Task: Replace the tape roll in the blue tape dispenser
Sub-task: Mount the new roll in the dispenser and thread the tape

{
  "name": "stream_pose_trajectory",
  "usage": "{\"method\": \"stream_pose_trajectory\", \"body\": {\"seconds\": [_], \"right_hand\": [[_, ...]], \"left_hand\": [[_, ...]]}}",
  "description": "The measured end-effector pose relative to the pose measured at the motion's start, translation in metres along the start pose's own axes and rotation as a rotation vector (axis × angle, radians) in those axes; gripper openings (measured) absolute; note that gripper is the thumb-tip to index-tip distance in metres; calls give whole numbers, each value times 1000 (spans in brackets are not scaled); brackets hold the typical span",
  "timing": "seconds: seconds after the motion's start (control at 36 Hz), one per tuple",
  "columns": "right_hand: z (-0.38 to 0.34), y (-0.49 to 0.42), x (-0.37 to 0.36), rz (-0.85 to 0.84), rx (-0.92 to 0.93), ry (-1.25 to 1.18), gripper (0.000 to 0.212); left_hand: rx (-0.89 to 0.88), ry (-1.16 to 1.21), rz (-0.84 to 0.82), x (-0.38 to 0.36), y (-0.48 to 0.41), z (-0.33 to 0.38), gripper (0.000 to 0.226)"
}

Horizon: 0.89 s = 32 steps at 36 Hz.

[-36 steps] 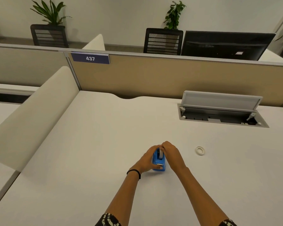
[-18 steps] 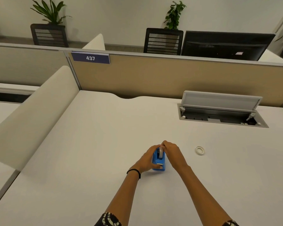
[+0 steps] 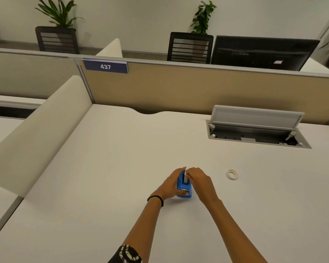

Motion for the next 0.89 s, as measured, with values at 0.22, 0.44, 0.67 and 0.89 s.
{"method": "stream_pose_trajectory", "body": {"seconds": [0.22, 0.44, 0.67, 0.89], "right_hand": [[0, 4, 3, 7, -2, -26, 38], [-2, 2, 9, 23, 7, -59, 27], [-5, 4, 12, 34, 8, -42, 24], [7, 10, 5, 0, -86, -139, 10]], "left_hand": [[6, -2, -1, -2, 0, -1, 85], [21, 5, -2, -1, 0, 0, 87], [66, 6, -7, -3, 2, -1, 97], [67, -8, -9, -3, 3, 0, 96]]}}
Point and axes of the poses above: each hand's wrist, its own y-axis away from the middle knuckle, its own x-axis out of the back of the hand, z = x × y, the point moved 2 cm from there along -y, towards the middle knuckle, and after that the axes turned 14 degrees about z, right-handed, at the moved point
